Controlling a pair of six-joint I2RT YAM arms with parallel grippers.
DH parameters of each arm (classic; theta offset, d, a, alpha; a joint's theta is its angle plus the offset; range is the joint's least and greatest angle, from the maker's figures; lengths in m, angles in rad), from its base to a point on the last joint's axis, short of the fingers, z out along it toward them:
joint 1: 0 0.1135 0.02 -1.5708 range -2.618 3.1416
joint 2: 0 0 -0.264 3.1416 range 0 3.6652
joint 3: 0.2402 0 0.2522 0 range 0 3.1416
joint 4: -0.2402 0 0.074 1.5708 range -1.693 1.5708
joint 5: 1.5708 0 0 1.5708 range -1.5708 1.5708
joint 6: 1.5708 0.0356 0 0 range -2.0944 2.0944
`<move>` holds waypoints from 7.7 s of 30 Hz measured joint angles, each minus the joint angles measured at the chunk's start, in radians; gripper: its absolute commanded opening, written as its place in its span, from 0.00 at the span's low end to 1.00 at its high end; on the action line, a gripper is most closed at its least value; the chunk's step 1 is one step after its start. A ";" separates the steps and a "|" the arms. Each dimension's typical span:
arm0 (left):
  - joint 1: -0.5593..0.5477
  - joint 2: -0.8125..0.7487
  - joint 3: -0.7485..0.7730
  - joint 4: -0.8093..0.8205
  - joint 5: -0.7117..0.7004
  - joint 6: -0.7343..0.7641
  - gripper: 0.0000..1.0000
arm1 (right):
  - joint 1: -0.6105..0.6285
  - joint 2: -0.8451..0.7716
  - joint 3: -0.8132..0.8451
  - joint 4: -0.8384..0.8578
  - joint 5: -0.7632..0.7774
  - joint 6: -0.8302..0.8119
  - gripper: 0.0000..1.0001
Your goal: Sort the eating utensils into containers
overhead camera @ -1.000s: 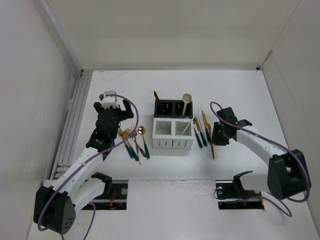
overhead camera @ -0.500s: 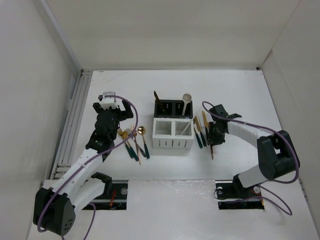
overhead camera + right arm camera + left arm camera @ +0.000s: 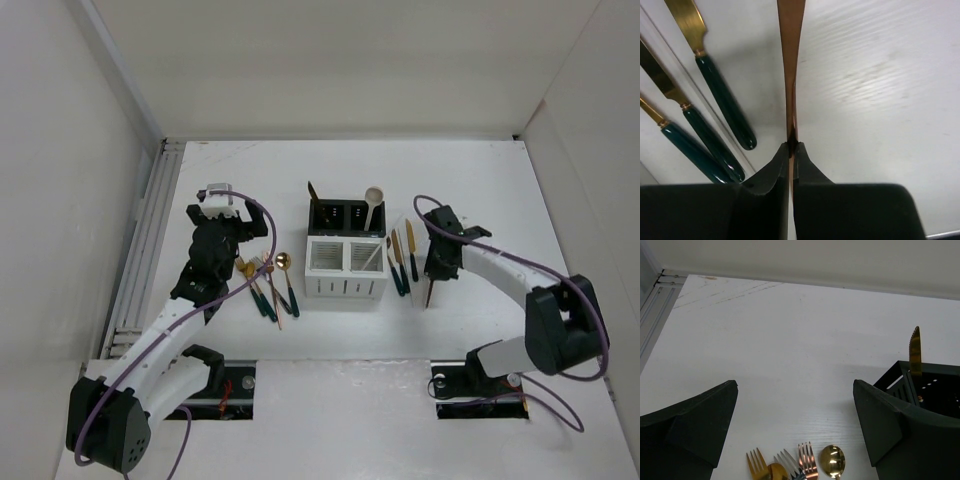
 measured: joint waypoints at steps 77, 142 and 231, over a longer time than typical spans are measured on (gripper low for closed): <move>0.000 0.041 0.008 -0.039 0.076 0.005 1.00 | 0.464 0.079 0.117 1.224 -0.060 -0.598 0.93; -0.344 0.539 0.226 -0.801 0.208 -0.581 0.32 | 0.571 -0.580 0.156 0.094 0.500 0.006 0.76; -0.457 0.806 0.465 0.284 0.105 -0.174 0.00 | 0.572 -0.713 0.084 0.010 0.711 -0.089 0.79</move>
